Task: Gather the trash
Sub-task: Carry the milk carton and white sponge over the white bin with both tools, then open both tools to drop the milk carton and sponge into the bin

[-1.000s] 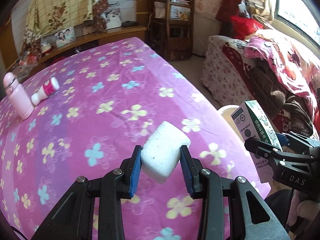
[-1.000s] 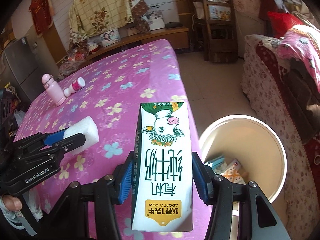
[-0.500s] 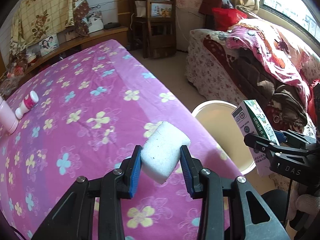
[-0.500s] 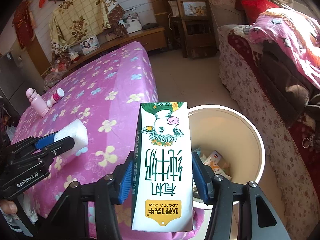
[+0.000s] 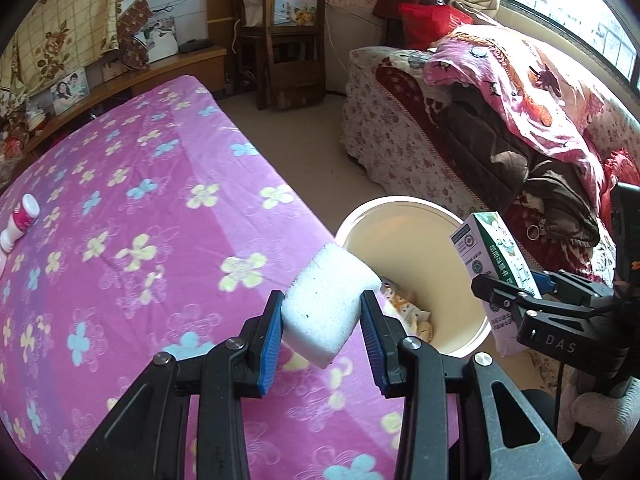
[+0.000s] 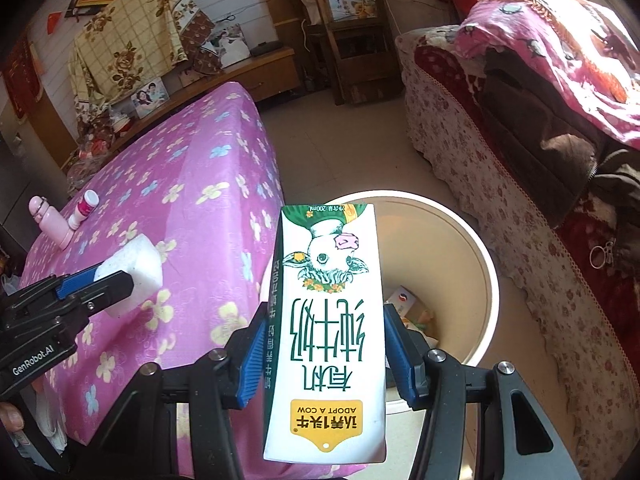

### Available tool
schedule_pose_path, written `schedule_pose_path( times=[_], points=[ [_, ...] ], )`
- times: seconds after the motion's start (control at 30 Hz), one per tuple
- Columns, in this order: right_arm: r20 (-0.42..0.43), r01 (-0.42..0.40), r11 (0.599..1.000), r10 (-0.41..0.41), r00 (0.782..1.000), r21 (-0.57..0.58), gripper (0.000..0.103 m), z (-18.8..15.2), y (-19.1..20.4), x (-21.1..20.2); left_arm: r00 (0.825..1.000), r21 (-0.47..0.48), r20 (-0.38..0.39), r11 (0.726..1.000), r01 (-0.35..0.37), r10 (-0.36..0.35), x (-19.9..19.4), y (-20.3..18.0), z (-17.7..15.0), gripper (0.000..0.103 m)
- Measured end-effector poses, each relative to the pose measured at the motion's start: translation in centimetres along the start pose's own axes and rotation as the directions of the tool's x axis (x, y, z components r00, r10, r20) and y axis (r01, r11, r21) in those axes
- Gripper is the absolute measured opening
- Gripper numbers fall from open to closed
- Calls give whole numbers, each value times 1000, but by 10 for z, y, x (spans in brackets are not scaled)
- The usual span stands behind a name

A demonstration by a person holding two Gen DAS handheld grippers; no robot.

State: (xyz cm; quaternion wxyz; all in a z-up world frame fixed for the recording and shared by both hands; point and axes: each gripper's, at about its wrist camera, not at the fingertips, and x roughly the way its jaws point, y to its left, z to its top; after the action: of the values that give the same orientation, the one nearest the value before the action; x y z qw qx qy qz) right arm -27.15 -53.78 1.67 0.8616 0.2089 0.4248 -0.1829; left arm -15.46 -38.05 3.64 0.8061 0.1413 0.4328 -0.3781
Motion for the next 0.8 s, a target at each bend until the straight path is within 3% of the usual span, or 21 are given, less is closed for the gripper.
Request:
schedule_pose_path(
  times=[0.8],
  points=[
    [-72,30,992,-21,997,126,57,-8,-64,38,993,19,-53,994,106,-105,44,-50,18,41]
  ],
)
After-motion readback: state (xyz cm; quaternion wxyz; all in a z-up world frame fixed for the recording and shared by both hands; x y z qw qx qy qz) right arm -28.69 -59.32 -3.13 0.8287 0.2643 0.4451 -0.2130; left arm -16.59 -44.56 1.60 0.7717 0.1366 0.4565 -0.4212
